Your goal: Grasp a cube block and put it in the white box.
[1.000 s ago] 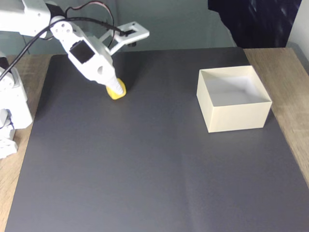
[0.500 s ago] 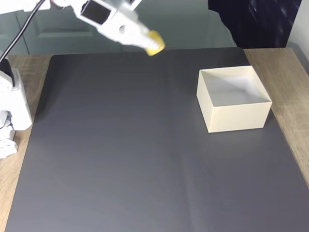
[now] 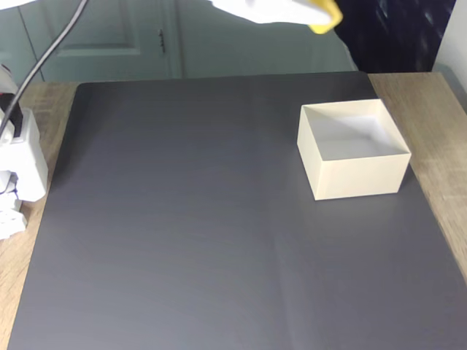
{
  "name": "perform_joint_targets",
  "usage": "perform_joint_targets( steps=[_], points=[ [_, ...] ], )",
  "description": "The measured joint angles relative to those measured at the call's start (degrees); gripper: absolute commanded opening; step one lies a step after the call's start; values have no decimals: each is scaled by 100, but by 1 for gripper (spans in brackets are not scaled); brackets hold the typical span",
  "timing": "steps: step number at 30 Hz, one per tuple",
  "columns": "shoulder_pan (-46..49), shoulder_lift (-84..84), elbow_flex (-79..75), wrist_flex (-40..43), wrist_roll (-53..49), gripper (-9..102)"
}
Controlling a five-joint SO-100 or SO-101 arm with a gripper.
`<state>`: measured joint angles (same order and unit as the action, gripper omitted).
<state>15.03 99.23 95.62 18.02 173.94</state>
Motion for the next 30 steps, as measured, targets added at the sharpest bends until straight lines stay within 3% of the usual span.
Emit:
perform_joint_targets(
  steps=[9, 26, 30],
  points=[
    [360, -1441, -1230, -158, 0, 0],
    [272, -2663, -1380, -396, -44, 0],
    [272, -2663, -1380, -396, -44, 17]
  ],
)
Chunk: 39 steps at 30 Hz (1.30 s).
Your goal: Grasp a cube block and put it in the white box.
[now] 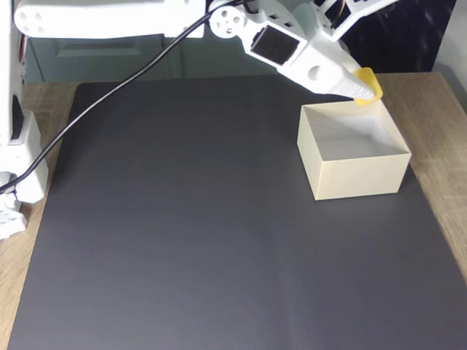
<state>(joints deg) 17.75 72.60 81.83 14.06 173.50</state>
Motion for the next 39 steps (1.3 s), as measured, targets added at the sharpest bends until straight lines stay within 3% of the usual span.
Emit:
perform_joint_targets(
  steps=[4, 12, 16, 22, 32, 39],
  points=[
    [0, 0, 0, 97, 62, 31],
    [88, 0, 0, 176, 158, 30],
    [114, 0, 0, 193, 167, 25],
    [114, 79, 9, 633, 167, 0],
    [-334, 1362, 809, 1099, 88, 0],
    [-519, 2918, 2443, 896, 53, 0]
  ],
)
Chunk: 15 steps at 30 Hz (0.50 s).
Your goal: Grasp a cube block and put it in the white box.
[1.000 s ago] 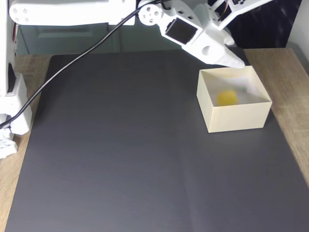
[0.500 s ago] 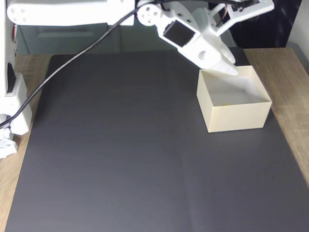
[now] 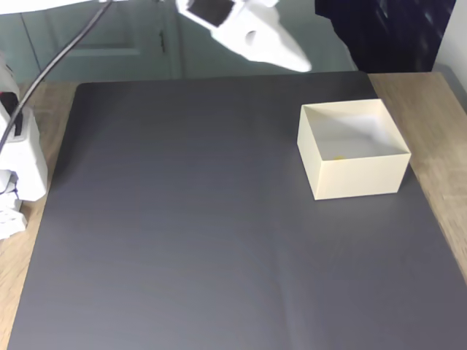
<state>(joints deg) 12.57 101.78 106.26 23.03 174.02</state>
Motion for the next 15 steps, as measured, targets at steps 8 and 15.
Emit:
perform_joint_targets(
  steps=[8, 15],
  points=[
    [62, 2399, 2426, -141, 0, 0],
    [220, 4623, 4438, -132, 44, 0]
  ],
)
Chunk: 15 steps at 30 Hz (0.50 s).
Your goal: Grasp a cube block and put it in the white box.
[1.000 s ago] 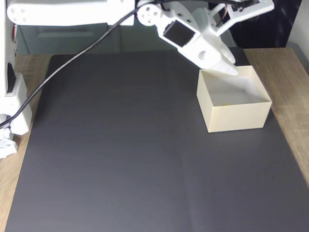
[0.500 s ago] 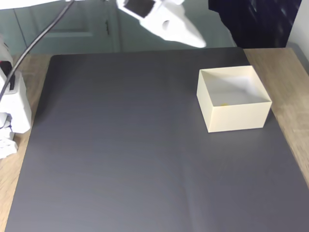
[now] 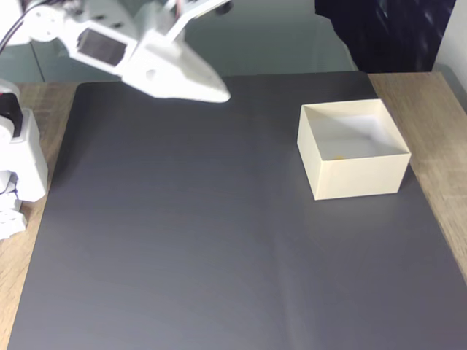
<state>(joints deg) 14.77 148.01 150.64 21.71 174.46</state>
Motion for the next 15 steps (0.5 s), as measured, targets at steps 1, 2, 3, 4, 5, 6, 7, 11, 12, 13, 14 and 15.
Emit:
perform_joint_targets(
  steps=[1, 2, 3, 4, 5, 6, 7, 11, 12, 13, 14, 15],
  points=[
    [9, 308, 211, 35, 0, 0],
    [9, 615, 448, 105, 0, 0],
    [18, 923, 650, 185, 0, 0],
    [26, 1195, 835, 281, 0, 0],
    [26, 1459, 1002, 396, 0, 0],
    [35, 1723, 1151, 519, 0, 0],
    [62, 1978, 1292, 642, 0, 0],
    [79, 2821, 1652, 1151, 0, 0],
    [79, 2988, 1705, 1283, 0, 0],
    [97, 3138, 1749, 1406, 18, 0],
    [114, 3296, 1802, 1538, 18, 0],
    [132, 3428, 1837, 1652, 18, 0]
  ],
)
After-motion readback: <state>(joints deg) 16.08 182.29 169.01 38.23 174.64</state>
